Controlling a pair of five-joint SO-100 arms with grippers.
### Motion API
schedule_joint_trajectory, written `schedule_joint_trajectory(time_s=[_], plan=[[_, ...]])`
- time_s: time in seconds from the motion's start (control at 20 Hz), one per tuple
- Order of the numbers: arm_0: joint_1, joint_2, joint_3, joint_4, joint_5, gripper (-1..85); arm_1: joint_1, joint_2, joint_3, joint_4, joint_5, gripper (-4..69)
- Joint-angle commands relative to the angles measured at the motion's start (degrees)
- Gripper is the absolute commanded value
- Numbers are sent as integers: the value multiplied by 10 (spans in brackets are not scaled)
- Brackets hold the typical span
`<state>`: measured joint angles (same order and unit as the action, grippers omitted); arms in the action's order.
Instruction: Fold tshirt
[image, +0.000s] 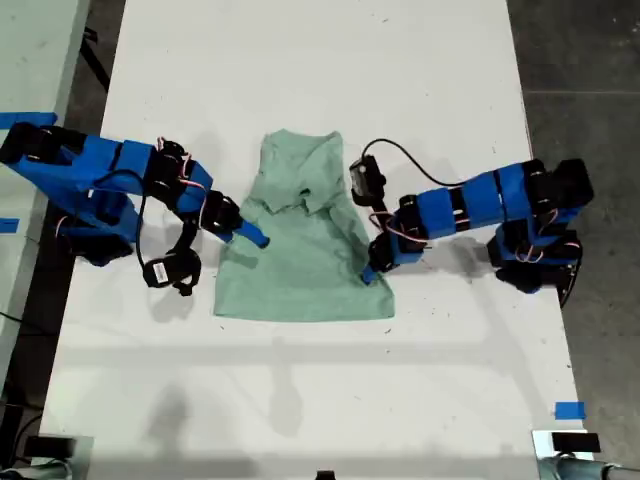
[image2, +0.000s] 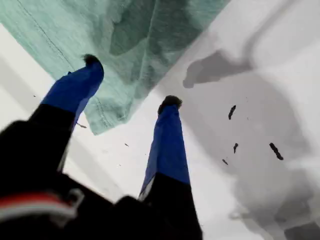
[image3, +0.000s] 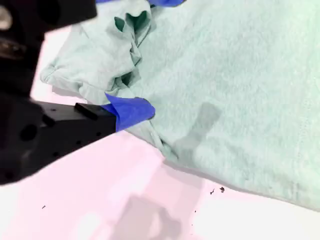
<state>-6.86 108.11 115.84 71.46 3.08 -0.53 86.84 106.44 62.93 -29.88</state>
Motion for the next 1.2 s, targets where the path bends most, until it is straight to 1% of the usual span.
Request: schedule_joint_trajectory(time_s=[0.0,0.1,0.15,0.4,0.45,0.5,0.55,0.6,0.7,0.8,0.9,0.95,1.0,1.05,1.15], plan=[[-11,4,-3,-8,9,308,3,5,5,-40,4,158],[-14,3,0,-8,10,308,7,4,18,-58,3,41],[-15,3,1,-8,10,307,9,-1,23,-66,1,21],[-17,3,-1,-8,10,305,10,-10,29,-73,4,32],[-17,3,-1,-8,10,305,9,-11,30,-76,4,22],[-17,3,-1,-7,10,305,7,-9,29,-76,1,-10],[-16,3,-1,-7,10,305,4,-4,24,-67,-1,-10],[-16,3,-2,-7,10,305,4,-2,8,-45,-3,-9],[-14,3,-3,-7,10,304,1,10,-39,15,-9,-9],[-12,3,-3,-8,10,303,0,33,-81,58,-19,-12],[-11,3,-4,-8,9,303,0,57,-113,94,-25,5],[-9,3,-4,-8,8,302,0,70,-125,107,-25,64],[-8,3,-4,-8,8,302,2,87,-129,113,-22,154],[-7,3,-4,-8,7,302,2,105,-129,113,-22,219],[-5,3,-4,-7,6,303,4,139,-124,114,-23,239]])
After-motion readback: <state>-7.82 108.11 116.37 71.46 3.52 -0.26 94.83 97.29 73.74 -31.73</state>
